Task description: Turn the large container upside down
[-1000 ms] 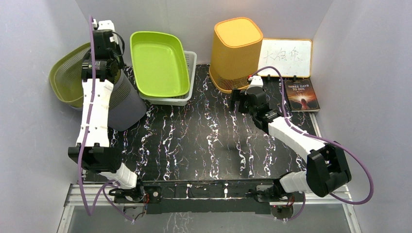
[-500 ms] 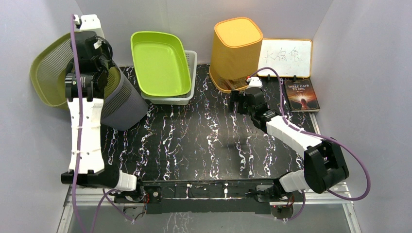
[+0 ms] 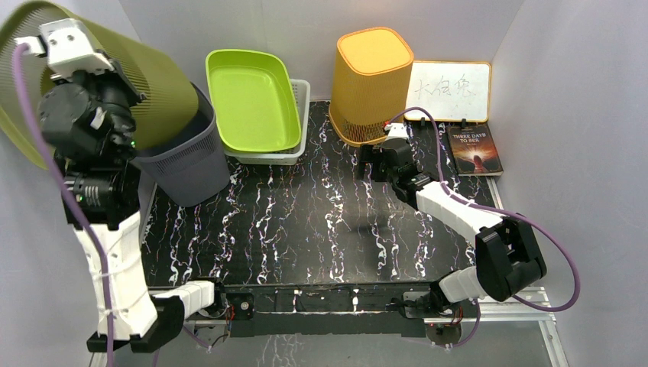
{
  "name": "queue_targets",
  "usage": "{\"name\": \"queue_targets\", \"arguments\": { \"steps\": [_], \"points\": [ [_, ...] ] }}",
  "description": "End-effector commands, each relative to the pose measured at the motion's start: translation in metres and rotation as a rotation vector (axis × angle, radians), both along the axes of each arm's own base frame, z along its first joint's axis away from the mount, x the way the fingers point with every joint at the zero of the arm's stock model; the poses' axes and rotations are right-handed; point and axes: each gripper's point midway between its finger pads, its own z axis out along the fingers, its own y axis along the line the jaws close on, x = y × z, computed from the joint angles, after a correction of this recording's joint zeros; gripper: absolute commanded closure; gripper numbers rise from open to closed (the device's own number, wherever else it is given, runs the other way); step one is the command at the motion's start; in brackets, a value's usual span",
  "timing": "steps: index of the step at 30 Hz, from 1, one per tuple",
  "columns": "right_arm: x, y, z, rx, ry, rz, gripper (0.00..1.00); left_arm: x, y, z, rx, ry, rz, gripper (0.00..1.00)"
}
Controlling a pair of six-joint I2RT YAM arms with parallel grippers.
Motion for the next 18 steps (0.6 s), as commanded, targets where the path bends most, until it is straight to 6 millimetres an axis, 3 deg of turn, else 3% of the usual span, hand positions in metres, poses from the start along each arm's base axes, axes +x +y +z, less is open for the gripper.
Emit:
{"name": "queue_targets", "arguments": {
  "steps": [1, 5, 9, 15, 18],
  "points": [
    [0.013, 0.01, 0.043, 0.062, -0.11, 0.001, 0.02, -0.061, -0.012, 0.087, 0.05, -0.345, -0.064, 1.0],
    [0.012, 0.006, 0.057, 0.065, -0.145, -0.013, 0.02, -0.089, -0.038, 0.106, 0.033, -0.431, -0.222, 1.0],
    [0.012, -0.003, 0.083, 0.06, -0.206, -0.044, 0.02, -0.106, -0.081, 0.113, 0.008, -0.452, -0.481, 1.0],
    [0.011, -0.018, 0.133, 0.044, -0.305, -0.09, 0.02, -0.104, -0.16, 0.091, -0.109, -0.346, -0.996, 1.0],
    [0.009, -0.032, 0.156, 0.013, -0.358, -0.141, 0.02, -0.099, -0.179, 0.075, -0.154, -0.277, -1.131, 1.0]
  ]
}}
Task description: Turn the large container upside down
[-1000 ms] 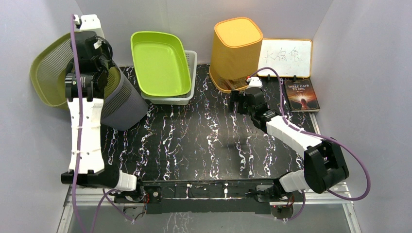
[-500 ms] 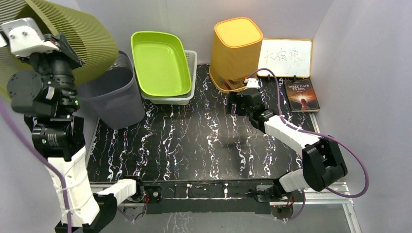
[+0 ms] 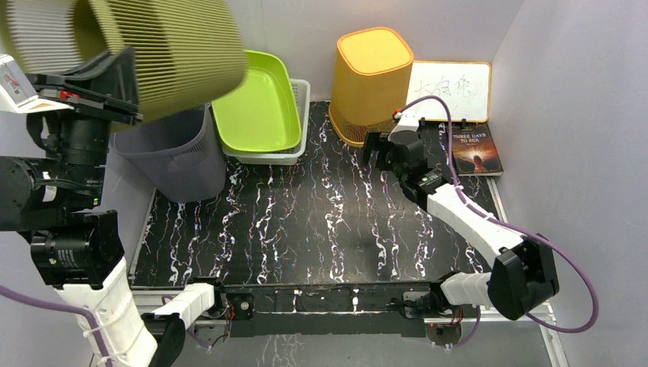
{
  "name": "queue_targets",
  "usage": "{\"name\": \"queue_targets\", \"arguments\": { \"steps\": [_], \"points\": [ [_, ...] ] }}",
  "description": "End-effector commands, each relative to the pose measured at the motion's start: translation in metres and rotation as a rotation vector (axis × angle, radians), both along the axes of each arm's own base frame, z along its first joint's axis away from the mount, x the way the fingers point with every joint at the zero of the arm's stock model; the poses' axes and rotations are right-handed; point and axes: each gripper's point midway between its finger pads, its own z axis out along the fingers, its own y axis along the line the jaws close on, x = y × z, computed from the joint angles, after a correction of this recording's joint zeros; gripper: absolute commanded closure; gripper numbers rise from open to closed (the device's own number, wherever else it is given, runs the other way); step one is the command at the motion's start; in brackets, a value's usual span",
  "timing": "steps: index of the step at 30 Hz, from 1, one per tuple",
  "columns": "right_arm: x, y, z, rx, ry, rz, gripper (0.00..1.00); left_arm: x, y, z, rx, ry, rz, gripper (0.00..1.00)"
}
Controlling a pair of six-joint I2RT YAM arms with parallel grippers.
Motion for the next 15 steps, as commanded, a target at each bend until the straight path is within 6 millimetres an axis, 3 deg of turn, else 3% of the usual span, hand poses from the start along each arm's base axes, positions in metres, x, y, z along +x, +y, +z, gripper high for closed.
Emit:
{"name": "queue_targets", "arguments": {
  "steps": [1, 7, 12, 15],
  "points": [
    [0.002, -0.024, 0.068, -0.024, -0.159, -0.098, 0.02, -0.024, -0.057, 0.0, 0.024, -0.023, -0.396, 1.0],
    [0.0, -0.057, 0.11, -0.041, -0.226, -0.218, 0.02, 0.008, -0.067, -0.049, -0.013, 0.156, -0.501, 1.0],
    [-0.004, -0.084, 0.144, -0.039, -0.282, -0.306, 0.02, 0.035, -0.065, -0.1, -0.024, 0.296, -0.478, 1.0],
    [-0.007, -0.091, 0.161, -0.029, -0.317, -0.326, 0.02, 0.048, -0.068, -0.124, -0.039, 0.36, -0.503, 1.0]
  ]
}}
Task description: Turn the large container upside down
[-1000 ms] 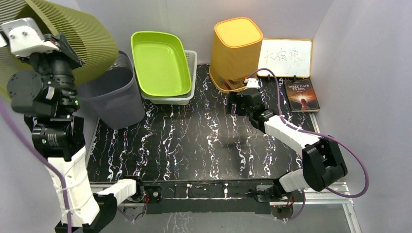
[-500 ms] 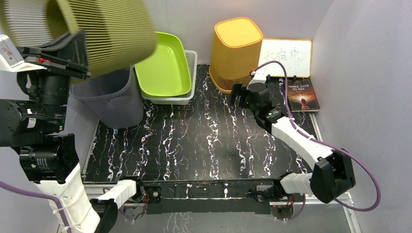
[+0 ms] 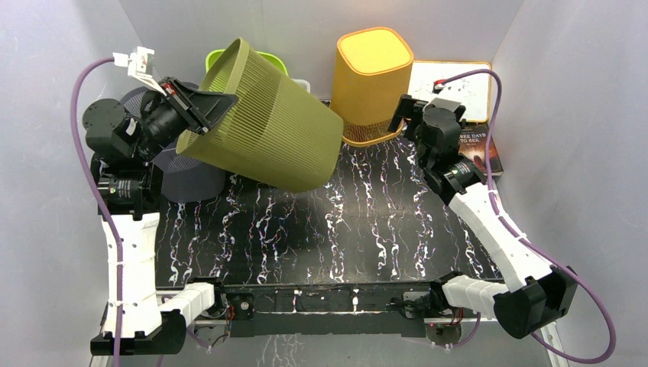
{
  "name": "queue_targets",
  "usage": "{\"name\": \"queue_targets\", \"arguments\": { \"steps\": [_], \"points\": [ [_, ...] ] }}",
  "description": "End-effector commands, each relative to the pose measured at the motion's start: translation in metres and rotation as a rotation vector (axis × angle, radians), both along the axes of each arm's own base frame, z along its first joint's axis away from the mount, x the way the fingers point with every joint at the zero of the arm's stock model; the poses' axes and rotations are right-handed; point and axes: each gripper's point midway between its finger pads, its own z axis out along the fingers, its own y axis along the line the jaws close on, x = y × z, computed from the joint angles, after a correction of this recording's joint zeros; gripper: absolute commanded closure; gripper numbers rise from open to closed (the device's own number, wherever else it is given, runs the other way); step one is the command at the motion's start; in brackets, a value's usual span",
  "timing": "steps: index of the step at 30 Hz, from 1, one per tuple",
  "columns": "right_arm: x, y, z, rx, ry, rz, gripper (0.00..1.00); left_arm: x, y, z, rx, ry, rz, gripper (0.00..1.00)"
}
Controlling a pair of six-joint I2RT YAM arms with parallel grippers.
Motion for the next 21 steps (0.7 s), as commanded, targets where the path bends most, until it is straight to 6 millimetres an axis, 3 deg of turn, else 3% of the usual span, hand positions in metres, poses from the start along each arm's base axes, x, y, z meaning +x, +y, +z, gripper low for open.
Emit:
{"name": "queue_targets", "arguments": {
  "steps": [1, 6, 12, 21],
  "points": [
    [-0.011, -0.021, 0.059, 0.02, -0.131, -0.069, 0.02, -0.017, -0.002, 0.016, -0.001, -0.124, -0.027, 1.0],
    [-0.012, -0.02, 0.071, 0.033, -0.156, -0.06, 0.02, -0.001, -0.002, -0.019, 0.035, -0.019, -0.03, 1.0],
    [-0.012, -0.016, 0.067, 0.038, -0.147, -0.041, 0.02, 0.005, -0.001, -0.062, 0.114, 0.129, -0.024, 1.0],
    [-0.014, -0.017, 0.062, 0.03, -0.145, -0.038, 0.02, -0.004, -0.019, -0.126, 0.238, 0.3, -0.043, 1.0]
  ]
}}
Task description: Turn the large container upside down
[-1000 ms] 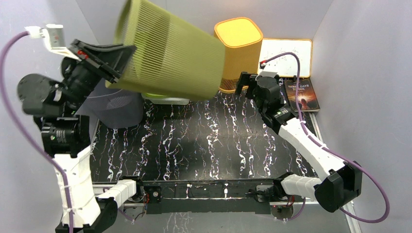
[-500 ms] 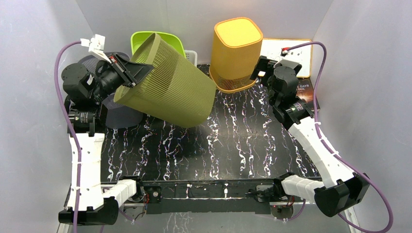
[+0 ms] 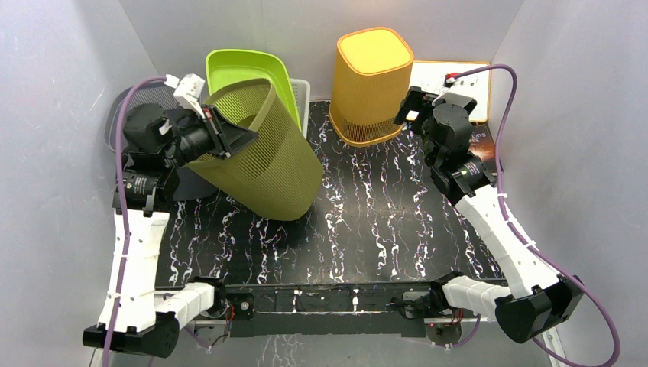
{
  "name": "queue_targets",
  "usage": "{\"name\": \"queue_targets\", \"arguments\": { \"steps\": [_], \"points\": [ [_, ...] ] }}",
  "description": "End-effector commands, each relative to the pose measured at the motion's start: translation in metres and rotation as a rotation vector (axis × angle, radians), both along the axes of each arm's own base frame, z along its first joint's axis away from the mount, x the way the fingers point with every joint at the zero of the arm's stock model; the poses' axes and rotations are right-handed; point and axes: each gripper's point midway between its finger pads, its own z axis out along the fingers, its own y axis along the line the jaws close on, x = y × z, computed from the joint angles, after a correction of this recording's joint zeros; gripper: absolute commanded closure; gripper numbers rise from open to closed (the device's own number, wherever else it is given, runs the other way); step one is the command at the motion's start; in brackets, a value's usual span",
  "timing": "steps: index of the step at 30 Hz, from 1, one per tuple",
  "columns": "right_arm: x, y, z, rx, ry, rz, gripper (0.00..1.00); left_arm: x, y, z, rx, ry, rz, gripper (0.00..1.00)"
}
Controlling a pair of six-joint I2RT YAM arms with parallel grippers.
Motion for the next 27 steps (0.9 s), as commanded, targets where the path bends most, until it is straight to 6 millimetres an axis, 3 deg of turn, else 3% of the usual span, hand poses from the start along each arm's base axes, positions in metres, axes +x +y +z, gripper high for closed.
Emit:
{"name": "queue_targets", "arguments": {
  "steps": [1, 8, 15, 23, 27],
  "points": [
    [-0.007, -0.004, 0.022, 0.011, -0.067, -0.002, 0.02, -0.006, -0.009, -0.036, 0.082, 0.091, 0.018, 1.0],
    [-0.009, -0.007, 0.017, -0.004, -0.06, -0.008, 0.02, -0.009, -0.046, -0.08, 0.18, 0.146, -0.006, 1.0],
    [-0.01, -0.004, 0.01, -0.019, -0.039, 0.016, 0.02, -0.011, -0.065, -0.097, 0.223, 0.156, -0.004, 0.99],
    [-0.011, 0.006, -0.001, -0.039, 0.003, 0.078, 0.02, -0.006, -0.073, -0.119, 0.277, 0.173, 0.014, 0.49],
    [-0.015, 0.006, 0.003, -0.057, -0.005, 0.095, 0.02, -0.008, -0.079, -0.128, 0.291, 0.178, -0.001, 0.37]
  ]
}}
